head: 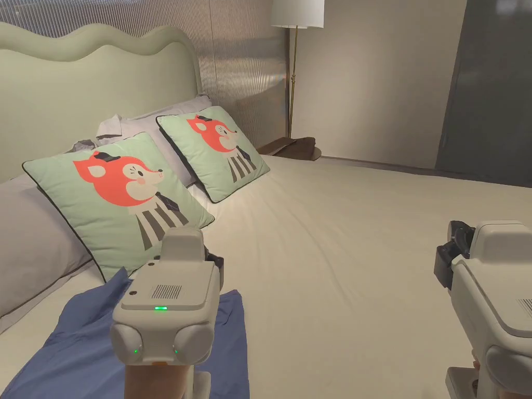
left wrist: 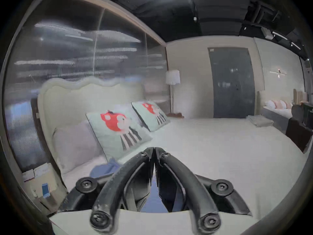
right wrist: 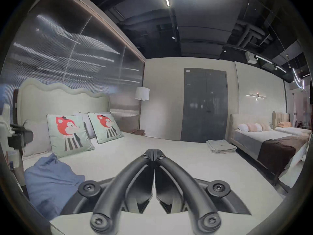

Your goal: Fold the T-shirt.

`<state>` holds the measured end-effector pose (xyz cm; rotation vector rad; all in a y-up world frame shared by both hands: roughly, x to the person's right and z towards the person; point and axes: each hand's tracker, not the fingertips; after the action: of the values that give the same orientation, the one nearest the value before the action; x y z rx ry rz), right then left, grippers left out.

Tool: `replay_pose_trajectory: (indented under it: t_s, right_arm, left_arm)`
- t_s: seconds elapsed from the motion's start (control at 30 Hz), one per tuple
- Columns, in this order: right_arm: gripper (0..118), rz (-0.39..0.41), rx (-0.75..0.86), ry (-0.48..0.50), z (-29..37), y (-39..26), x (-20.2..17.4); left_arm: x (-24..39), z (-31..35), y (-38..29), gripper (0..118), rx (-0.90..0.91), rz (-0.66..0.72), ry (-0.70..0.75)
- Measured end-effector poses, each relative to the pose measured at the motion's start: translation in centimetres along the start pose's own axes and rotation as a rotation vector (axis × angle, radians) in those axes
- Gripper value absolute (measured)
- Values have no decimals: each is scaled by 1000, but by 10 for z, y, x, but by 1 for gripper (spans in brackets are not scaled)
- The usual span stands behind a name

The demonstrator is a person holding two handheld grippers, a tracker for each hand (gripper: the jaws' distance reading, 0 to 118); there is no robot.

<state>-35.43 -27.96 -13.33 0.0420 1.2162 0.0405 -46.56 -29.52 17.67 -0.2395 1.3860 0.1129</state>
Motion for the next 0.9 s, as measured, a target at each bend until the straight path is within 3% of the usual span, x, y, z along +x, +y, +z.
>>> replay_pose_trajectory:
  t_s: [0.17, 0.2, 0.23, 0.27, 0.3, 0.33, 0.37, 0.4, 0.47, 0.67, 0.73, 0.83, 0.9]
  right_arm:
    - [0, 2, -45, -9, -6, -14, 5]
    - [0, 4, -52, -10, -7, -17, 5]
    - [0, 5, -60, -9, -8, -19, 4]
    - [0, 6, -68, -10, -8, -22, 3]
    - [0, 7, -74, -8, -8, -24, 2]
    - [0, 8, -80, -6, -9, -26, 2]
    - [0, 11, -86, -5, -9, -28, 1]
    - [0, 14, -90, -5, -10, -29, 0]
    - [0, 18, -97, -2, -5, -24, -4]
    - [0, 22, -105, -4, -6, -28, -3]
    - [0, 22, -108, -6, -6, -28, -3]
    - [0, 24, -109, -6, -6, -30, -2]
    - [0, 27, -108, -6, -6, -29, -2]
  left_arm:
    - [-2, -43, -44, 1, -389, 17, -78]
    - [-3, -53, -55, 6, -446, 36, -97]
    - [-4, -61, -67, 25, -525, 61, -115]
    - [-5, -70, -79, 72, -607, 84, -133]
    - [-6, -78, -91, 102, -669, 96, -141]
    - [-6, -83, -105, 112, -740, 91, -128]
    - [-7, -85, -116, 106, -773, 110, -157]
    - [-6, -87, -122, 106, -761, 64, -77]
    - [-5, -92, -135, 106, -811, 67, -53]
    - [-10, -101, -154, 105, -855, 111, -50]
    - [-12, -107, -158, 97, -866, 112, -42]
    - [-14, -100, -153, 62, -831, 79, -7]
    - [-16, -89, -141, 5, -809, 86, -1]
